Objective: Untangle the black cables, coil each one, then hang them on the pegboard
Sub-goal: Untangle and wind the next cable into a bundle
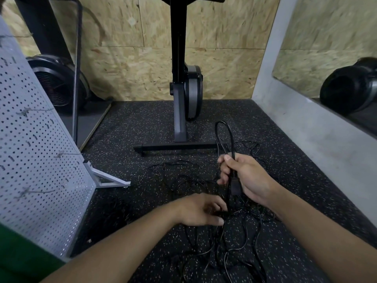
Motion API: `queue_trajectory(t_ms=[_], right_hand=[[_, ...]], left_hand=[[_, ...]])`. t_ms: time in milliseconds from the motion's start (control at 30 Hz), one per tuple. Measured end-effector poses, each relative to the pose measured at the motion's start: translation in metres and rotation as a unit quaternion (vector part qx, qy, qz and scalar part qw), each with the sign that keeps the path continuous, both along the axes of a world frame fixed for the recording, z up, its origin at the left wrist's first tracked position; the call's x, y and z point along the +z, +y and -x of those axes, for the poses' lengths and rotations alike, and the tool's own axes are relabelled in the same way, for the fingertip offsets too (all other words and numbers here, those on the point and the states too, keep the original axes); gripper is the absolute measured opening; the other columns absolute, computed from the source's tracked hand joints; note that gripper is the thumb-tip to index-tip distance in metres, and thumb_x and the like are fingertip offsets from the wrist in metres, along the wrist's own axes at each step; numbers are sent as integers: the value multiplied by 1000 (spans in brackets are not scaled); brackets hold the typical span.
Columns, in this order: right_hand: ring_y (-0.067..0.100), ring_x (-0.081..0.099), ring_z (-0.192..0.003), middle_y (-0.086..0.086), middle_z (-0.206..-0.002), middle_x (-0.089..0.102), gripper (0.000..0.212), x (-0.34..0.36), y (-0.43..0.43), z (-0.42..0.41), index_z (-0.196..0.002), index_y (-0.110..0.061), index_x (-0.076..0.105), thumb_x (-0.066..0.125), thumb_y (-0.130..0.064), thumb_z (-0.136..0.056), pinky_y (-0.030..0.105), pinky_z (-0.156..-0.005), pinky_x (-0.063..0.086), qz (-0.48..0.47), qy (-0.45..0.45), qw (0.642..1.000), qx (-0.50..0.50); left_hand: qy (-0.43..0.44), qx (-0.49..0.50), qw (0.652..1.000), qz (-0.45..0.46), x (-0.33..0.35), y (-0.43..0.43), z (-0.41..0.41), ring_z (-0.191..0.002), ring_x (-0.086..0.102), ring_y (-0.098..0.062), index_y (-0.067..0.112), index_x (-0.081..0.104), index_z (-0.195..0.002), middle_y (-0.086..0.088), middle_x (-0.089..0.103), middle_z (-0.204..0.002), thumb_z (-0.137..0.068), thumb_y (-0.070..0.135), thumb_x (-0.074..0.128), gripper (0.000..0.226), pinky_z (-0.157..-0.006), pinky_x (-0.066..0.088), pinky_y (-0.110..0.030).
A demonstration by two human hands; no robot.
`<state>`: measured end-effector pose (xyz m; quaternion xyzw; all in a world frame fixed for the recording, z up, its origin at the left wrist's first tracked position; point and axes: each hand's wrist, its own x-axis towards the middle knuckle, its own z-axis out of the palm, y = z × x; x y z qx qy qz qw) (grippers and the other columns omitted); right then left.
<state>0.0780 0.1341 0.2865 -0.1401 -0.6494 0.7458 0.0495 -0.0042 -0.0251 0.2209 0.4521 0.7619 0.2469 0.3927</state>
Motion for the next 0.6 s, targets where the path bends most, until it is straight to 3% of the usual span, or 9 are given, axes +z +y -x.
queue_trajectory(t_ms=[67, 167, 267, 333, 400, 500, 567, 600], right_hand=[[14, 52, -58, 3, -71, 53, 27, -3, 5, 0, -108, 3, 63, 41, -11, -112, 39, -77, 62, -10, -15, 999, -38], [14, 53, -58, 5, -72, 50, 28, -16, 24, 2, -116, 0, 65, 40, -10, -112, 43, -79, 63, -70, -68, 988, -116], [13, 67, -54, 0, -61, 59, 29, -31, 50, 0, -130, -13, 64, 43, -15, -111, 53, -86, 61, -272, -151, 943, -120], [17, 71, -61, 1, -68, 67, 31, -35, 56, -4, -133, -16, 64, 45, -15, -109, 40, -74, 61, -367, -197, 905, -86], [17, 65, -67, 6, -87, 68, 31, -33, 49, -3, -134, -17, 64, 45, -18, -110, 29, -59, 52, -428, -226, 874, -45], [12, 53, -60, -6, -79, 57, 31, -27, 32, 5, -131, -16, 65, 47, -26, -108, 25, -50, 39, -402, -241, 883, -3], [13, 43, -55, -6, -71, 46, 45, -22, 25, 5, -122, -13, 68, 45, -48, -106, 27, -50, 34, -334, -236, 913, 10], [14, 41, -55, -2, -70, 46, 62, -19, 23, 2, -114, -15, 68, 39, -68, -102, 27, -50, 33, -327, -224, 917, 43]], left_hand=[[30, -4, 1000, -6, -4, 3, -2, -116, 65, -12, 28, 68, -115, 6, 72, -122, -100, 38, 69, 19, -110, 48, -39], [27, -8, 999, 34, -3, 1, 4, -102, 71, -14, 26, 59, -113, 2, 78, -103, -106, 37, 58, 13, -100, 52, -37], [92, 11, 995, -19, 10, -3, 7, -85, 70, -17, 29, 54, -108, 0, 73, -96, -105, 39, 59, 12, -80, 57, -41], [170, 18, 982, -82, 26, -6, 7, -82, 64, -11, 31, 56, -105, 7, 67, -94, -100, 46, 65, 19, -71, 55, -32], [270, 14, 954, -132, 42, -6, 8, -83, 61, -5, 30, 58, -103, 12, 63, -93, -94, 51, 70, 26, -72, 53, -27], [340, 43, 915, -213, 56, -10, 18, -83, 59, -2, 29, 60, -97, 16, 63, -94, -87, 53, 75, 31, -74, 53, -28], [345, 75, 903, -245, 57, -14, 26, -86, 58, -4, 27, 61, -97, 16, 63, -94, -84, 54, 79, 35, -74, 52, -29], [355, 83, 896, -255, 55, -15, 29, -87, 59, -4, 27, 62, -98, 16, 63, -95, -84, 55, 78, 35, -74, 51, -30]])
